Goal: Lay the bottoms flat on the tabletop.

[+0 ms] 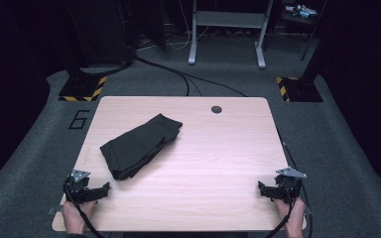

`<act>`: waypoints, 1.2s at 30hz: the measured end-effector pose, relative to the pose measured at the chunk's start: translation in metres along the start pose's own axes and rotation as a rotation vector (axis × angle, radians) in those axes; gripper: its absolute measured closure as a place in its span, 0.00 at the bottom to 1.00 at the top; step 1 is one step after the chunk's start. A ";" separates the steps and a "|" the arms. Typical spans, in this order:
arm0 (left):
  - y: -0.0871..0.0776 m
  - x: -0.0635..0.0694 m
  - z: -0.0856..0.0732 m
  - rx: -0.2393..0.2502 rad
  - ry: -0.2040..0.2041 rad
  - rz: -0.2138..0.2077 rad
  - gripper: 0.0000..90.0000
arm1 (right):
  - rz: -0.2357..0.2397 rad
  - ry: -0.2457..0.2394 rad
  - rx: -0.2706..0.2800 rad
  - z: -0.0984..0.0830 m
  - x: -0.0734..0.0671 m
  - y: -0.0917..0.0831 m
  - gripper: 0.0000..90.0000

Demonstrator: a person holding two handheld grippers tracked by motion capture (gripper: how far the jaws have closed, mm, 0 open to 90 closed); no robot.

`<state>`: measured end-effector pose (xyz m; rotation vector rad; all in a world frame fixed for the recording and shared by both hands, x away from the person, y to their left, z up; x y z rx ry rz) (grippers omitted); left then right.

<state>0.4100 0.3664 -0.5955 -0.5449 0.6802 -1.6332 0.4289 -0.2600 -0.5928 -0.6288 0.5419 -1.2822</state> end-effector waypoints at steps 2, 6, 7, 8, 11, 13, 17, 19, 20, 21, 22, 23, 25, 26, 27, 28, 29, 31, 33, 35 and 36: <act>0.000 0.000 0.000 0.001 0.002 0.000 0.00 | -0.009 0.003 0.002 0.000 0.001 0.000 0.00; 0.001 0.001 0.001 0.005 0.005 -0.002 0.00 | -0.013 0.006 0.002 0.000 0.001 0.000 0.00; 0.001 0.001 0.001 0.005 0.004 -0.002 0.00 | -0.012 0.008 0.002 0.001 0.001 0.000 0.00; 0.001 0.001 0.001 0.005 0.004 -0.004 0.00 | -0.011 0.007 0.001 0.001 0.001 0.000 0.00; 0.000 0.001 0.001 0.001 0.006 -0.003 0.00 | -0.009 0.008 0.000 0.000 0.001 0.000 0.00; 0.001 0.001 0.001 0.005 0.005 -0.002 0.00 | -0.009 0.007 0.000 0.001 0.001 0.001 0.00; -0.001 0.003 0.001 0.015 0.020 0.024 0.00 | -0.004 -0.002 0.000 0.001 0.000 0.001 0.00; -0.001 0.003 0.001 0.017 0.027 0.028 0.00 | -0.005 -0.005 0.002 0.001 0.000 0.001 0.00; -0.001 0.003 0.001 0.017 0.025 0.028 0.00 | -0.003 -0.007 0.002 0.002 -0.001 0.001 0.00; 0.000 0.003 0.001 0.016 0.021 0.026 0.00 | 0.000 -0.009 0.002 0.002 -0.001 0.002 0.00; -0.001 0.003 0.001 0.010 0.013 0.020 0.00 | 0.005 -0.002 -0.002 0.002 -0.002 0.002 0.00; 0.000 0.002 0.001 0.010 0.017 0.015 0.00 | 0.008 -0.006 0.000 0.002 -0.002 0.002 0.00; 0.000 0.001 0.001 0.001 0.001 0.001 0.00 | 0.010 -0.008 -0.002 0.002 -0.002 0.002 0.00; 0.001 0.001 0.001 0.003 -0.001 0.004 0.00 | 0.012 -0.008 -0.002 0.002 -0.002 0.002 0.00; 0.001 0.001 0.001 0.003 -0.001 0.004 0.00 | 0.012 -0.008 -0.002 0.002 -0.002 0.002 0.00; 0.000 0.001 0.001 0.000 -0.002 0.006 0.00 | 0.016 -0.017 -0.003 0.002 -0.002 0.002 0.00; 0.000 0.000 0.001 -0.002 -0.003 0.008 0.00 | 0.016 -0.017 -0.003 0.002 -0.002 0.002 0.00; 0.000 0.000 0.002 0.008 -0.011 -0.004 0.00 | 0.017 -0.020 -0.002 0.002 -0.003 0.002 0.00; -0.001 -0.001 0.002 0.012 -0.028 -0.014 0.00 | 0.017 -0.019 -0.002 0.002 -0.003 0.002 0.00; -0.002 -0.002 0.003 0.024 -0.038 -0.022 0.00 | 0.018 -0.017 -0.004 0.002 -0.003 0.002 0.00; -0.004 -0.003 0.005 0.025 -0.038 -0.032 0.00 | 0.018 -0.017 -0.004 0.002 -0.003 0.002 0.00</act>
Point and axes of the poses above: each handheld gripper's, and its own axes: y roughly forward along the jaws, z roughly out of its top, x roughly to its right, the point moved 9 cm from there along y, roughly forward along the jaws, and after that the axes turned 2 degrees about y, right-handed, at the moved point
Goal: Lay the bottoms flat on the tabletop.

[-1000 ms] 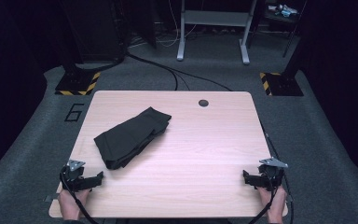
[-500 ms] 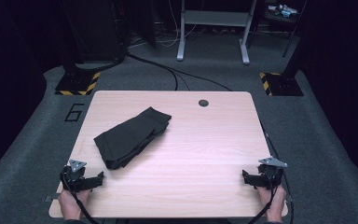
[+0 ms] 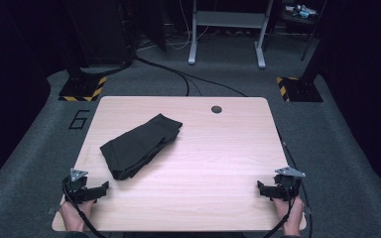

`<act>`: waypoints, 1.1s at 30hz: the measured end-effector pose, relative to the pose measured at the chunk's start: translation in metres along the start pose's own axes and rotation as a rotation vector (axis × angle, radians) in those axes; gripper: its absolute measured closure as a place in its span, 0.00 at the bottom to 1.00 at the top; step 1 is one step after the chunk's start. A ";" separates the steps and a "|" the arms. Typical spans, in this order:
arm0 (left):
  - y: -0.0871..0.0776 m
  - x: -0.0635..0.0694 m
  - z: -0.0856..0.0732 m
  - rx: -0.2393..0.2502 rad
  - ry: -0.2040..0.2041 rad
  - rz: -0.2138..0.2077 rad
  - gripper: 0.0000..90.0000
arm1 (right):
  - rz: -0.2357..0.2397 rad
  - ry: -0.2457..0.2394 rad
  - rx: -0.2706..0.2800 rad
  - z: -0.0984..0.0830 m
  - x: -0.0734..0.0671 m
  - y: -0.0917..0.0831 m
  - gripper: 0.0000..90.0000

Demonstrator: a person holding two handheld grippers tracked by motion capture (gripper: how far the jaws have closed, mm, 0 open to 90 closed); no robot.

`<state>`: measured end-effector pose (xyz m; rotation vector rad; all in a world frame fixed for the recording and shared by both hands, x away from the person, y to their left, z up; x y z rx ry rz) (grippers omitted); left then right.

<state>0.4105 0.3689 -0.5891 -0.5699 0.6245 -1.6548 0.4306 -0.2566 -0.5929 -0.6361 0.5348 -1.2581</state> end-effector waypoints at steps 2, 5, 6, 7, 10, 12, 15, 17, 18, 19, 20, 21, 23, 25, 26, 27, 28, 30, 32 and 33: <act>-0.003 0.001 0.004 0.013 -0.002 -0.013 0.00 | 0.000 0.000 0.000 0.000 0.000 0.000 0.00; -0.010 0.005 0.016 0.034 -0.007 -0.044 0.00 | 0.001 0.000 0.000 0.000 0.000 0.000 0.00; -0.012 0.007 0.021 0.040 0.000 -0.047 0.00 | 0.001 -0.002 0.001 0.000 0.000 0.000 0.00; -0.014 0.009 0.028 0.058 -0.002 -0.043 0.00 | 0.001 -0.002 0.001 0.000 0.000 0.000 0.00; -0.018 0.013 0.042 0.070 0.031 -0.046 0.00 | 0.000 -0.003 0.001 0.000 0.000 0.000 0.00; -0.019 0.016 0.050 0.073 0.053 -0.045 0.00 | -0.001 -0.001 0.004 0.000 0.000 0.000 0.00; -0.019 0.022 0.059 0.079 0.077 -0.054 0.00 | -0.001 0.000 0.004 0.000 0.000 0.000 0.00; -0.018 0.025 0.063 0.079 0.079 -0.068 0.00 | -0.001 -0.001 0.004 0.000 0.000 0.000 0.00; -0.017 0.026 0.066 0.085 0.074 -0.071 0.00 | 0.000 -0.002 0.003 0.000 0.000 0.000 0.00; -0.016 0.028 0.069 0.081 0.077 -0.084 0.00 | 0.000 -0.002 0.002 0.000 0.000 0.000 0.00; -0.016 0.028 0.069 0.081 0.077 -0.084 0.00 | 0.000 -0.002 0.002 0.000 0.000 0.000 0.00; -0.016 0.032 0.074 0.086 0.078 -0.093 0.00 | 0.001 -0.003 0.002 0.000 0.000 0.000 0.00; -0.015 0.035 0.080 0.090 0.087 -0.099 0.00 | 0.003 -0.004 0.001 0.000 0.000 0.000 0.00; -0.015 0.037 0.083 0.096 0.089 -0.103 0.00 | 0.003 -0.004 0.002 0.000 0.000 0.000 0.00; -0.013 0.041 0.089 0.097 0.099 -0.108 0.00 | 0.003 -0.004 0.001 0.000 0.000 0.000 0.00; -0.012 0.043 0.091 0.090 0.106 -0.113 0.00 | 0.003 -0.004 0.002 0.000 0.000 0.000 0.00; -0.010 0.044 0.094 0.092 0.110 -0.109 0.00 | 0.003 -0.004 0.002 0.000 0.000 0.000 0.00; -0.005 0.046 0.097 0.082 0.116 -0.118 0.00 | 0.003 -0.004 0.001 0.000 0.000 0.000 0.00; 0.001 0.048 0.101 0.082 0.102 -0.139 0.00 | 0.002 -0.004 0.002 0.000 0.000 0.000 0.00; 0.004 0.049 0.102 0.075 0.099 -0.144 0.00 | 0.002 -0.004 0.001 0.000 0.000 0.000 0.00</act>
Point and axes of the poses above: each handheld gripper's, and its own axes: y roughly forward along the jaws, z roughly out of its top, x roughly to its right, the point moved 9 cm from there along y, roughly forward along the jaws, and after that the axes turned 2 degrees about y, right-handed, at the moved point
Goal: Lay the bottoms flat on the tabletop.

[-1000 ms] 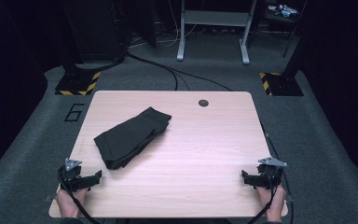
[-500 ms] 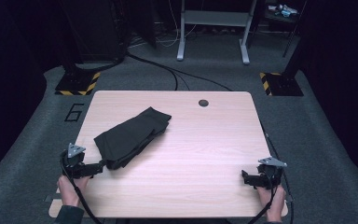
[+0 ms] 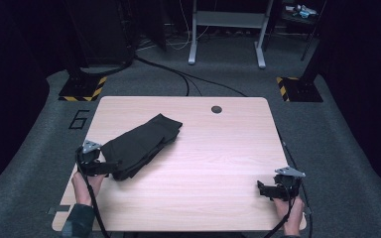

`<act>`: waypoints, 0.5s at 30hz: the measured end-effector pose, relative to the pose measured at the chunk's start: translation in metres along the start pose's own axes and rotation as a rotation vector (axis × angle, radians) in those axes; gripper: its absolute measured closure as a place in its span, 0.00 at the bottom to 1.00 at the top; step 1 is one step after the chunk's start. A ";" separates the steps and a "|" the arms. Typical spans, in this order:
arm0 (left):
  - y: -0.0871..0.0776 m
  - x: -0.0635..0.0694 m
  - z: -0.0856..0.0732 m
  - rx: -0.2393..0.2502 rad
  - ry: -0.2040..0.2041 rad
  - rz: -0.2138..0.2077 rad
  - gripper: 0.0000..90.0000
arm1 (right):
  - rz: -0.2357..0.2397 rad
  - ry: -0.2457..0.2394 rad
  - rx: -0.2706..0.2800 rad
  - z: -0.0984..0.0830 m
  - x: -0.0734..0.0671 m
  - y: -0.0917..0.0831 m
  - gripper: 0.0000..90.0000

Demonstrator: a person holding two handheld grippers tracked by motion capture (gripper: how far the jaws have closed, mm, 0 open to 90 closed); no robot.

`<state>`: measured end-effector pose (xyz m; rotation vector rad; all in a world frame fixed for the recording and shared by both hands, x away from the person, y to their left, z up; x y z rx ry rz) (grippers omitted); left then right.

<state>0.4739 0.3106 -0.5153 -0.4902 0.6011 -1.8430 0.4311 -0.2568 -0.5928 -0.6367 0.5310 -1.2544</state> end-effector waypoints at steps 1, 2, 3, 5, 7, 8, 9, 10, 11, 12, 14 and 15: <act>0.004 0.000 0.002 0.004 -0.006 -0.004 0.00 | 0.000 0.000 0.000 0.000 0.000 0.000 0.00; 0.008 0.001 0.002 -0.012 -0.008 -0.016 0.00 | 0.000 0.000 0.000 0.000 0.000 0.000 0.00; 0.012 0.002 0.003 -0.013 -0.014 -0.023 0.00 | 0.000 0.000 0.000 0.000 0.000 0.000 0.00; 0.019 0.003 0.005 -0.027 -0.015 -0.032 0.00 | 0.000 0.000 0.000 0.000 0.000 0.000 0.00; 0.026 0.004 0.006 -0.043 -0.018 -0.034 0.00 | 0.000 0.000 0.001 0.000 0.000 0.000 0.00; 0.029 0.004 0.005 -0.055 -0.014 -0.030 0.00 | 0.000 0.000 0.000 0.000 0.000 0.000 0.00; 0.032 0.005 0.005 -0.064 -0.008 -0.025 0.00 | -0.001 0.000 0.001 0.000 0.000 0.000 0.00; 0.035 0.006 0.004 -0.081 0.003 -0.018 0.00 | -0.001 0.000 0.000 0.000 0.000 0.000 0.00; 0.038 0.007 0.003 -0.095 0.014 -0.011 0.00 | 0.000 0.001 0.000 0.000 0.000 0.000 0.00; 0.041 0.007 0.001 -0.113 0.037 -0.003 0.00 | -0.001 0.000 0.000 0.000 0.000 0.000 0.00; 0.046 0.008 -0.003 -0.145 0.068 0.015 0.00 | 0.000 0.000 0.001 0.000 0.000 0.000 0.00; 0.049 0.009 -0.005 -0.151 0.075 0.022 0.00 | 0.000 0.000 0.001 0.000 0.000 0.000 0.00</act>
Point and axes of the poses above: each handheld gripper's, and its own axes: y roughly forward along the jaws, z roughly out of its top, x roughly to its right, the point moved 9 cm from there along y, roughly forward along the jaws, and after that the axes turned 2 degrees about y, right-handed, at the moved point
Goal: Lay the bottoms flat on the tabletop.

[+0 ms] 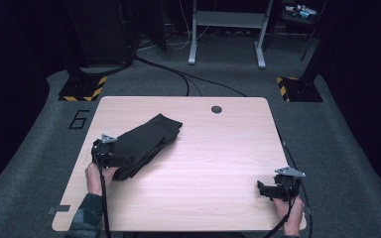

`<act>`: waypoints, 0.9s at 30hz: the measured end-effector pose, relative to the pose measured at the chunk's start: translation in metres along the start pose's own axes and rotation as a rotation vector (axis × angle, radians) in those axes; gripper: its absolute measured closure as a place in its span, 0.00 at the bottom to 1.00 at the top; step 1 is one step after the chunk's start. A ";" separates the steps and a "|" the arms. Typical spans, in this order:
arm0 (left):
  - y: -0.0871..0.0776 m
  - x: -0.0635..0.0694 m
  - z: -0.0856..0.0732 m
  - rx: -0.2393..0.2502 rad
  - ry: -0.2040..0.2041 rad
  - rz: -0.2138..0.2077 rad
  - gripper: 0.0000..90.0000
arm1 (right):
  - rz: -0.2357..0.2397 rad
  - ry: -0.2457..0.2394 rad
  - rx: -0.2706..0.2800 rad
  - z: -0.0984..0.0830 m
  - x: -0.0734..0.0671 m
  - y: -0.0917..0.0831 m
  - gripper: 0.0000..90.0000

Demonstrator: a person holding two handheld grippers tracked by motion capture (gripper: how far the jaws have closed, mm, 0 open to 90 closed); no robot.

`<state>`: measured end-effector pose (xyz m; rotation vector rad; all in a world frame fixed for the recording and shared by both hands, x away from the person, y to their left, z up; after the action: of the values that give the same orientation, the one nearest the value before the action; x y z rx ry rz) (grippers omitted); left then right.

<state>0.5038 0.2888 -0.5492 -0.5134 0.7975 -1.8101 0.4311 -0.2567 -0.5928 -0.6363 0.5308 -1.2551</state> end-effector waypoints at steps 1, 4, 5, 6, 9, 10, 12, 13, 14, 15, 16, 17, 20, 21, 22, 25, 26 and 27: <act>0.003 0.001 -0.002 -0.013 0.008 0.002 0.00 | 0.000 0.000 0.000 0.000 0.000 0.000 0.00; 0.010 0.004 -0.005 -0.036 0.032 0.017 0.00 | -0.001 0.000 0.000 0.000 0.000 0.000 0.00; 0.010 0.004 -0.005 -0.036 0.032 0.017 0.00 | -0.001 0.000 0.000 0.000 0.000 0.000 0.00; 0.014 0.005 -0.007 -0.061 0.063 0.020 0.00 | -0.001 0.000 0.000 0.000 0.000 0.000 0.00; 0.016 0.006 -0.008 -0.089 0.085 0.030 0.01 | -0.001 0.001 0.000 0.000 0.000 0.000 0.00; 0.016 0.007 -0.008 -0.098 0.087 0.034 0.01 | -0.001 0.001 0.000 0.000 0.000 0.000 0.00; 0.017 0.007 -0.008 -0.097 0.089 0.032 0.02 | -0.001 0.001 0.000 0.000 0.000 0.000 0.00; 0.017 0.007 -0.008 -0.099 0.090 0.030 0.03 | -0.001 0.001 0.000 0.000 0.000 0.000 0.00; 0.016 0.007 -0.009 -0.107 0.087 0.024 0.03 | -0.001 0.001 0.000 0.000 0.000 0.000 0.00; 0.017 0.007 -0.009 -0.104 0.082 0.020 0.04 | -0.001 0.001 0.000 0.000 0.000 0.000 0.00; 0.017 0.007 -0.008 -0.105 0.086 0.019 0.05 | -0.003 0.002 0.000 0.000 0.000 0.000 0.00; 0.017 0.007 -0.008 -0.105 0.086 0.019 0.06 | -0.004 0.007 -0.002 0.000 0.000 0.000 0.00; 0.017 0.008 -0.008 -0.109 0.071 0.011 0.08 | -0.004 0.004 -0.001 0.000 0.000 0.000 0.00; 0.016 0.008 -0.008 -0.110 0.076 0.002 0.09 | -0.004 0.006 -0.001 0.000 0.000 0.000 0.00; 0.017 0.008 -0.007 -0.102 0.070 -0.002 0.10 | -0.004 0.004 0.000 0.000 0.000 0.000 0.00; 0.016 0.009 -0.008 -0.116 0.080 -0.021 0.12 | -0.005 0.004 0.000 0.000 0.000 0.000 0.00; 0.016 0.009 -0.008 -0.116 0.084 -0.025 0.13 | -0.005 0.005 -0.001 0.000 0.000 0.000 0.00; 0.016 0.010 -0.007 -0.113 0.084 -0.029 0.14 | -0.005 0.005 0.000 0.000 0.000 0.000 0.00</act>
<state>0.5057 0.2779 -0.5663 -0.5275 0.9585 -1.8299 0.4310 -0.2571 -0.5928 -0.6353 0.5338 -1.2613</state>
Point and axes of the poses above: each handheld gripper's, and its own axes: y roughly forward along the jaws, z roughly out of its top, x roughly to its right, the point moved 9 cm from there along y, roughly forward along the jaws, and after that the axes turned 2 degrees about y, right-handed, at the moved point
